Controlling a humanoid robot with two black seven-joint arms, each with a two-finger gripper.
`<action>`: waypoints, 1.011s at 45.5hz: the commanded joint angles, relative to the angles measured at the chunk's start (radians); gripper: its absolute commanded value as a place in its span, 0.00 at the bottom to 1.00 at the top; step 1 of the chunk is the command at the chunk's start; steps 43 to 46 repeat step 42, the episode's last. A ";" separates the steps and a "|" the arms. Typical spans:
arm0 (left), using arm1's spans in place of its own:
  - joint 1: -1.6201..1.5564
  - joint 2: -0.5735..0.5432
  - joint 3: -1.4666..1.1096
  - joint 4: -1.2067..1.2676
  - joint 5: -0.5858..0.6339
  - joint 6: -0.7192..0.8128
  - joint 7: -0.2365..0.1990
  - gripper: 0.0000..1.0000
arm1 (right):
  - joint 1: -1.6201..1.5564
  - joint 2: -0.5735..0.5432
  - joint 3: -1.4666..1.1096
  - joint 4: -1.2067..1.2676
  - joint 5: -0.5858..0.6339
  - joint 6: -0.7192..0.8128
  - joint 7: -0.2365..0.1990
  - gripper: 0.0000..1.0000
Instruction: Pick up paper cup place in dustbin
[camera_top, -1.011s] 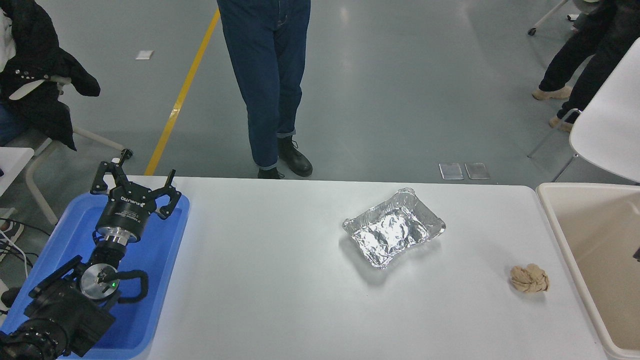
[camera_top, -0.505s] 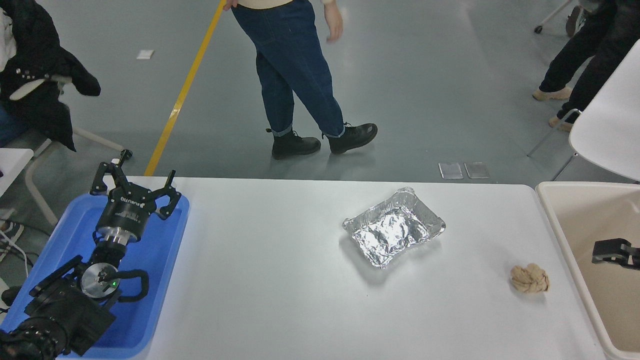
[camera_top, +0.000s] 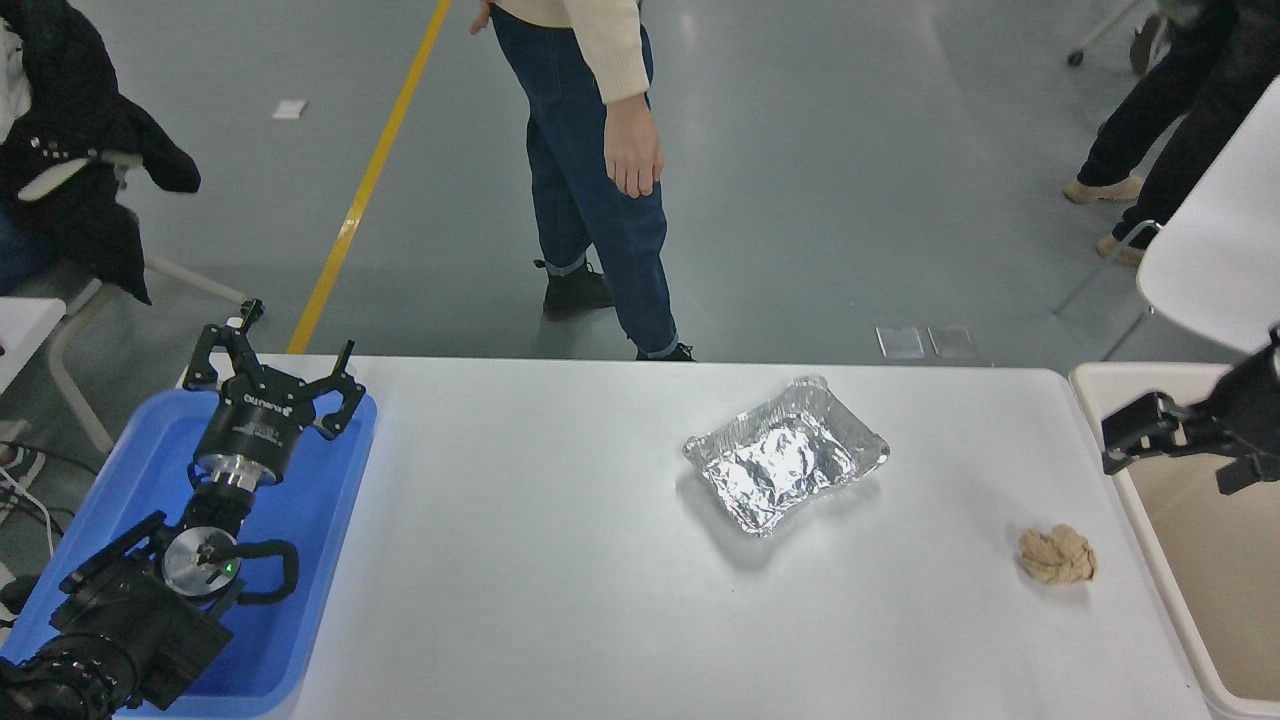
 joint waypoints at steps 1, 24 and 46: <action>0.000 0.000 0.000 0.000 0.000 0.000 0.002 1.00 | 0.137 0.065 0.026 0.029 0.029 0.050 -0.001 1.00; 0.003 0.001 0.000 0.003 -0.003 0.000 -0.003 1.00 | 0.292 0.186 0.016 0.032 0.035 0.050 -0.007 1.00; 0.003 0.001 0.000 0.003 -0.003 0.000 -0.003 1.00 | 0.302 0.214 0.005 0.032 0.061 0.050 -0.010 1.00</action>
